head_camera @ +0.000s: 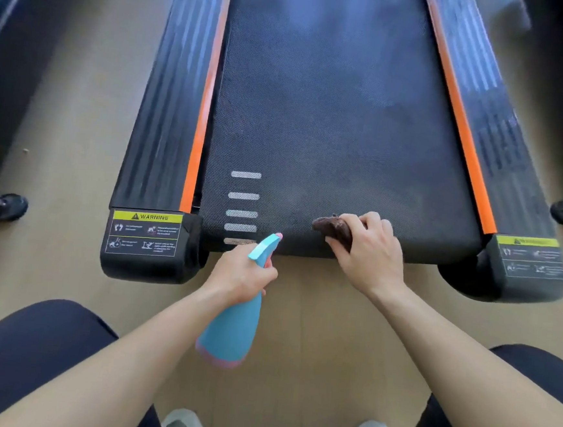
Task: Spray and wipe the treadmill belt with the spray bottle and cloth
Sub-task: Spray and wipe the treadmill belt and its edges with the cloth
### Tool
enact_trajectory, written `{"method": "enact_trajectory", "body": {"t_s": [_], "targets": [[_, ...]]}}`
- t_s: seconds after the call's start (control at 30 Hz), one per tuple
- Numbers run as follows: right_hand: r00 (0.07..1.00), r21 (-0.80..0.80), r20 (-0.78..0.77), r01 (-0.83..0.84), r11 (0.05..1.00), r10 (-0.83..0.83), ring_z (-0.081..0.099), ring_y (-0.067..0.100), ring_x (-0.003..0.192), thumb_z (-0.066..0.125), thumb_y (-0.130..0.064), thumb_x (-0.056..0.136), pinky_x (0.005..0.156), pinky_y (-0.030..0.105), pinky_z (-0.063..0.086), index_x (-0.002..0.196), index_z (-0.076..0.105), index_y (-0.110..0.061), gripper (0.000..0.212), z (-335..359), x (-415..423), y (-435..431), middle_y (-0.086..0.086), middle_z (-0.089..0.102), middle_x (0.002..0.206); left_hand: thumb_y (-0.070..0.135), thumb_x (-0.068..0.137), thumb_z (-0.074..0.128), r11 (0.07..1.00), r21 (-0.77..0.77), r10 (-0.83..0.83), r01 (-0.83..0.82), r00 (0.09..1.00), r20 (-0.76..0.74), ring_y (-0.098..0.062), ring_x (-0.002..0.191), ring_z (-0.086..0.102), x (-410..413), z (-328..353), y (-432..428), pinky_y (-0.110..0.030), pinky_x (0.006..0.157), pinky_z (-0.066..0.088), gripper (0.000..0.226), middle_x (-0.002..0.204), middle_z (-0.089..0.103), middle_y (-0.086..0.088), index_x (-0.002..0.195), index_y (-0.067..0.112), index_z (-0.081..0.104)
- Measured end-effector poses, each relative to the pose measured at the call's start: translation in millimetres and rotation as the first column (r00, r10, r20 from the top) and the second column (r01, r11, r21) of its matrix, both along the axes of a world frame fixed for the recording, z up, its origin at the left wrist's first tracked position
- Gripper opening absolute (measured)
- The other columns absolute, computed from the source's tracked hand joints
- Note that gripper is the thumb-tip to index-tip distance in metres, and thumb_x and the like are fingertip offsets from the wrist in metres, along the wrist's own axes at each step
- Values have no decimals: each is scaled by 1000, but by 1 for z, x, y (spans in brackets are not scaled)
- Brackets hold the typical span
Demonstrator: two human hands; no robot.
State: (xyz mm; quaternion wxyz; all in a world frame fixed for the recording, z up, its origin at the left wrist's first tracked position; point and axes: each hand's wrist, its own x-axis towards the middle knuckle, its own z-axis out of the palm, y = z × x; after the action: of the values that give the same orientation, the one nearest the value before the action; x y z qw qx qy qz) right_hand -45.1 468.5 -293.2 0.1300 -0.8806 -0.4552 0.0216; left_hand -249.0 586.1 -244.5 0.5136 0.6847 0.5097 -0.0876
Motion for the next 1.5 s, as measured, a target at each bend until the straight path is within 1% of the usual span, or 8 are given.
{"method": "enact_trajectory", "body": {"t_s": [0.2, 0.43, 0.67, 0.87, 1.0, 1.1, 1.3, 1.5], "targets": [[981, -37, 22, 195, 980, -195, 51, 36, 107, 55, -58, 92, 81, 47, 47, 113, 60, -21, 42, -18, -5, 94, 10, 55, 117, 20, 79, 66, 981, 12, 191, -194, 974, 125, -13, 64, 70, -20, 0, 23, -45, 82, 66, 15, 94, 74, 5, 92, 20, 73], [906, -25, 232, -357, 934, 353, 55, 35, 91, 68, -52, 83, 68, 44, 49, 108, 63, -20, 41, -36, -53, 82, 9, 57, 104, 14, 86, 67, 966, 34, 249, -256, 960, 128, -21, 65, 78, -23, 2, 51, -25, 69, 58, 13, 95, 73, -1, 93, 24, 71], [997, -84, 55, 62, 995, -57, 50, 36, 111, 57, -55, 93, 82, 48, 47, 117, 58, -20, 43, -25, -6, 149, 11, 53, 121, 29, 70, 64, 957, -12, 286, -291, 932, 220, -15, 61, 71, -10, 4, 58, -47, 84, 66, 26, 96, 73, 2, 94, 34, 74], [951, 2, 210, -234, 972, 228, 53, 34, 88, 53, -54, 88, 62, 42, 47, 103, 61, -19, 40, -38, -38, 68, 8, 54, 100, 25, 79, 68, 969, -8, 242, -246, 946, 216, -13, 61, 72, -2, 6, 59, -39, 80, 66, 18, 100, 76, 4, 96, 30, 71], [982, -45, 152, -105, 994, 110, 53, 35, 99, 56, -56, 91, 71, 45, 47, 106, 60, -19, 41, -30, -9, 119, 10, 56, 109, 13, 91, 68, 969, 34, 233, -243, 956, 179, -15, 58, 72, 5, 0, 60, -19, 60, 55, 12, 96, 74, 6, 93, 25, 70], [994, -81, 113, -2, 997, 11, 52, 34, 104, 60, -55, 91, 74, 45, 46, 111, 59, -20, 40, -28, -6, 142, 9, 55, 115, 15, 88, 70, 964, 26, 252, -263, 946, 202, -18, 58, 72, 12, -1, 60, -31, 71, 62, 12, 99, 76, -2, 94, 24, 72], [954, -25, 207, -218, 976, 219, 54, 34, 87, 67, -54, 83, 60, 40, 47, 105, 63, -20, 40, -36, -3, 38, 8, 55, 100, 18, 81, 71, 979, -12, 201, -204, 954, 224, -16, 62, 73, 36, -2, 52, -41, 80, 66, 23, 98, 74, 1, 101, 27, 75], [977, -109, 36, 213, 971, -211, 47, 36, 115, 55, -58, 94, 86, 51, 48, 121, 56, -22, 45, -23, 98, 76, 11, 51, 123, 14, 84, 70, 983, -64, 183, -173, 956, 230, -12, 59, 69, 64, 0, 33, -40, 77, 67, 17, 97, 72, -1, 100, 17, 74]]}}
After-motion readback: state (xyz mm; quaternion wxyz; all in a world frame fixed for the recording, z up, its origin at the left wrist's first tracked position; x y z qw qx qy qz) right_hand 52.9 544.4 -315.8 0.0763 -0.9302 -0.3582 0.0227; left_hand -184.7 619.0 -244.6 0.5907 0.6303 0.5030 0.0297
